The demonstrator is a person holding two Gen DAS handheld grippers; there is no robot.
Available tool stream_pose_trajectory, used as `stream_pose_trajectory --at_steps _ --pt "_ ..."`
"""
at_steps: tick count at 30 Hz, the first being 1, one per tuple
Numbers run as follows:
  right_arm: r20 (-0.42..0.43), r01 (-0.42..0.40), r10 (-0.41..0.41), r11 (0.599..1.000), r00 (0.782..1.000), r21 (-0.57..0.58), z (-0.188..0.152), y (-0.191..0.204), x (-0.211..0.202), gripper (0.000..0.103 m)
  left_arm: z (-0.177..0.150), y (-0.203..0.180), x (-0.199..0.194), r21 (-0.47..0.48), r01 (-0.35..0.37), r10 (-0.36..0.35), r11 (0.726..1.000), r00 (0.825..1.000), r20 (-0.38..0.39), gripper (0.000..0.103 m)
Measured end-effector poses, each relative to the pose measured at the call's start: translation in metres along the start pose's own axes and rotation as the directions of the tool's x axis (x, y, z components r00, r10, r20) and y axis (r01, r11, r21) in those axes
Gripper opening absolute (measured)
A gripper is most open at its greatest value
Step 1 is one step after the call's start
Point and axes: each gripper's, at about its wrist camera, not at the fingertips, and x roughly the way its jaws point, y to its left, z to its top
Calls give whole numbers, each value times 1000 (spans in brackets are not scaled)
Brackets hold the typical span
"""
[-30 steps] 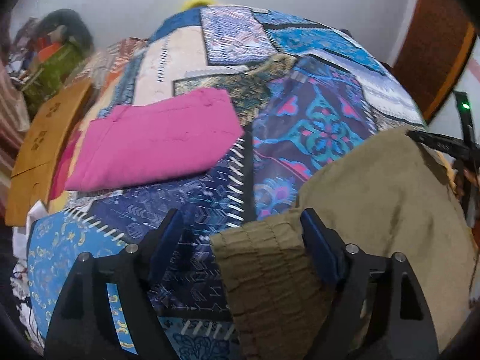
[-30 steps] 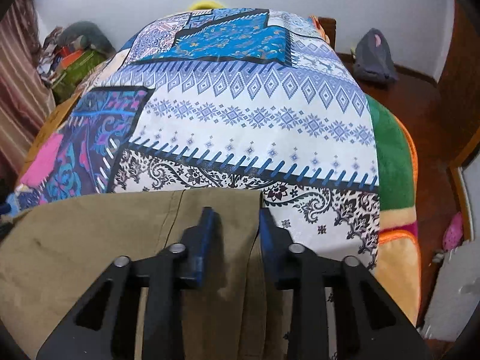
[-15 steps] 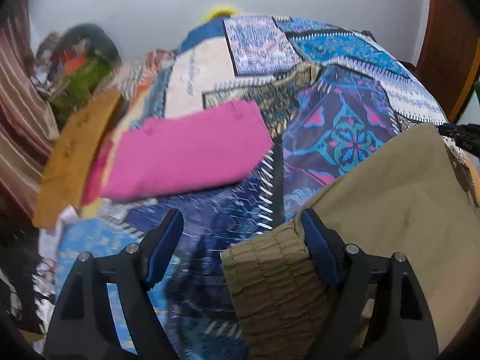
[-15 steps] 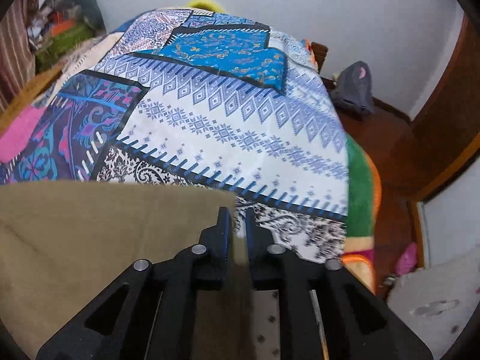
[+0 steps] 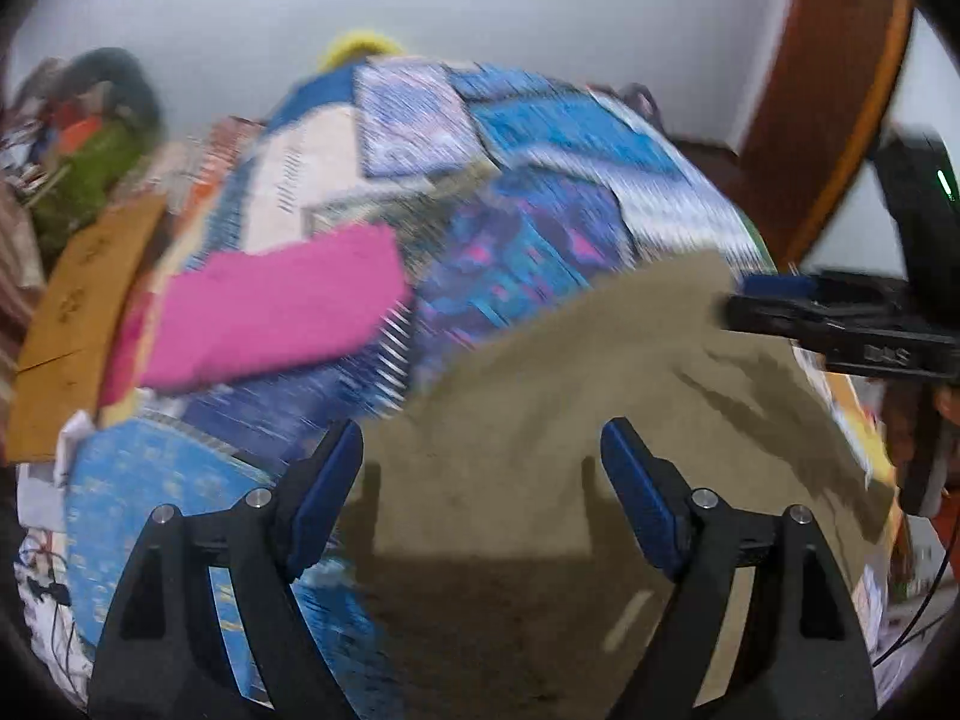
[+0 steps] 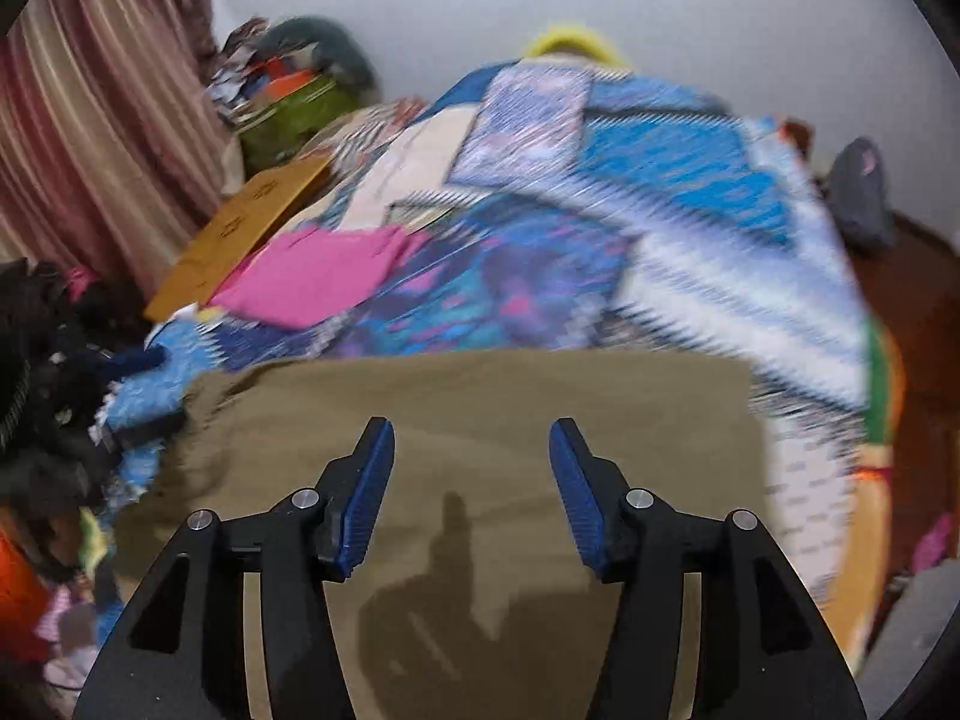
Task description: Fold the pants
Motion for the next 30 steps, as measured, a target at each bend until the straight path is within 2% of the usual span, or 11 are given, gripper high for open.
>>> stream_pose_trajectory --at_steps 2,4,7,9,15,16,22,25,27,30 --pt "-77 -32 32 999 997 3 -7 11 25 50 -10 -11 10 45 11 -9 999 999 -43 82" --pt "-142 -32 29 999 989 -21 -22 23 41 50 -22 -16 16 78 4 1 997 997 -71 82" --pt "-111 -4 -3 998 994 -65 -39 33 29 51 -35 -12 10 96 -19 25 995 998 -64 82" --pt "-111 -4 -2 998 994 -58 -48 31 15 52 -45 -5 2 81 -6 12 997 998 -66 82" --pt "-111 61 -70 994 991 -91 -91 29 -22 54 -75 11 -21 29 -5 6 1000 999 -45 83" --pt "-108 65 -75 994 991 -89 -96 29 -29 57 -80 13 -26 16 0 1 1000 999 -40 84" --pt "-78 46 -44 998 996 31 -132 14 -60 60 -99 13 -48 -16 3 -4 1000 1000 -22 84" --pt "-94 50 -45 997 995 53 -144 12 -69 62 -104 10 -60 -10 -13 13 1000 1000 -5 84" --pt "-90 86 -82 995 993 41 -146 12 -76 62 -105 12 -71 -23 -16 16 1000 1000 7 84" --pt "-53 112 -111 994 992 9 -140 19 -89 62 -107 16 -88 -60 -11 12 998 1000 23 84"
